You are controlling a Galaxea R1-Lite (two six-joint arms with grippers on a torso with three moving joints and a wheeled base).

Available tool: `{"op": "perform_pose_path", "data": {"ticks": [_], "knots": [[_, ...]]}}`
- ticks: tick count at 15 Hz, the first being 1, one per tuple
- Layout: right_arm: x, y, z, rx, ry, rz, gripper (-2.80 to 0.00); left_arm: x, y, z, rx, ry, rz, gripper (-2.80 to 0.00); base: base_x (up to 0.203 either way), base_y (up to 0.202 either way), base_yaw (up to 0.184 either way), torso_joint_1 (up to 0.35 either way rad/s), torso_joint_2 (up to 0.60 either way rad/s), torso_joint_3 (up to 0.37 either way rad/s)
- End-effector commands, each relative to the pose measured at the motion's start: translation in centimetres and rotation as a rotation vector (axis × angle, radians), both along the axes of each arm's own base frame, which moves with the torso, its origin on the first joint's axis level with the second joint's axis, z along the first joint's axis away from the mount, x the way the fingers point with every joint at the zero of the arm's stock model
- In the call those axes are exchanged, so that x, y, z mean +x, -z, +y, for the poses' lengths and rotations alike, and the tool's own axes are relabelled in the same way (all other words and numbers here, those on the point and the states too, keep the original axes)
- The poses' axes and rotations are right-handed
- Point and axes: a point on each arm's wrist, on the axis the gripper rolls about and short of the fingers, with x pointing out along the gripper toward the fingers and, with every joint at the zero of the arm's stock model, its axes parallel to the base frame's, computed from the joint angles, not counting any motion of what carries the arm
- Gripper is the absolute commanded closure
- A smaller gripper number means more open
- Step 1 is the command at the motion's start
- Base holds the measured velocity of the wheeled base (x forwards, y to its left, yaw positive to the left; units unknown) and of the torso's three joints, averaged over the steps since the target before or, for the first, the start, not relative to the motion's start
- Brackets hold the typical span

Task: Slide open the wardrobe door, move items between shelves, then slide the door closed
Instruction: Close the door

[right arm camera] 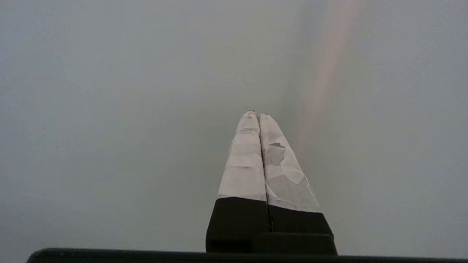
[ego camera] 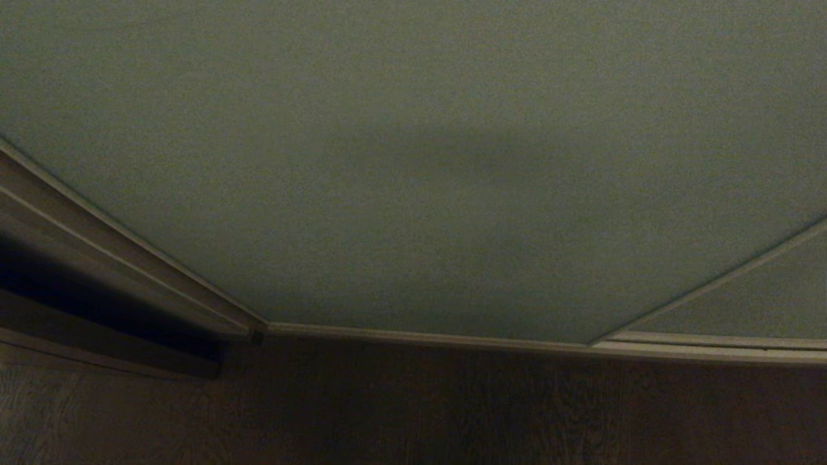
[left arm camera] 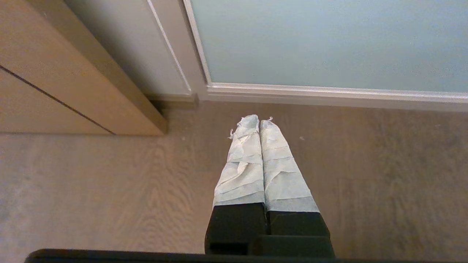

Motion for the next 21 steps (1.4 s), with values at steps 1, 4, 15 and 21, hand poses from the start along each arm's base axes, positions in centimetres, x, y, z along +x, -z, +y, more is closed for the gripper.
{"op": "perform_pose_path", "data": {"ticks": [1,4,15,21], "knots": [[-0.5,7.0,-0.3,0.013,-0.009,0.179,0.0,0.0,0.0,0.0,0.0,0.0,-0.001,0.0,0.0,0.0,0.0,0.0,0.0,0.0],[0.6,16.2,-1.0,-0.029,-0.007,0.357,0.0,0.0,0.0,0.0,0.0,0.002,-0.001,0.0,0.0,0.0,0.0,0.0,0.0,0.0],[1.7,34.0,-1.5,-0.1,-0.055,0.527,0.0,0.0,0.0,0.0,-0.001,0.002,-0.001,0.0,0.0,0.0,0.0,0.0,0.0,0.0],[1.7,34.1,-1.5,-0.073,-0.057,0.525,0.0,0.0,0.0,0.0,-0.001,0.002,-0.001,0.0,0.0,0.0,0.0,0.0,0.0,0.0]]}}
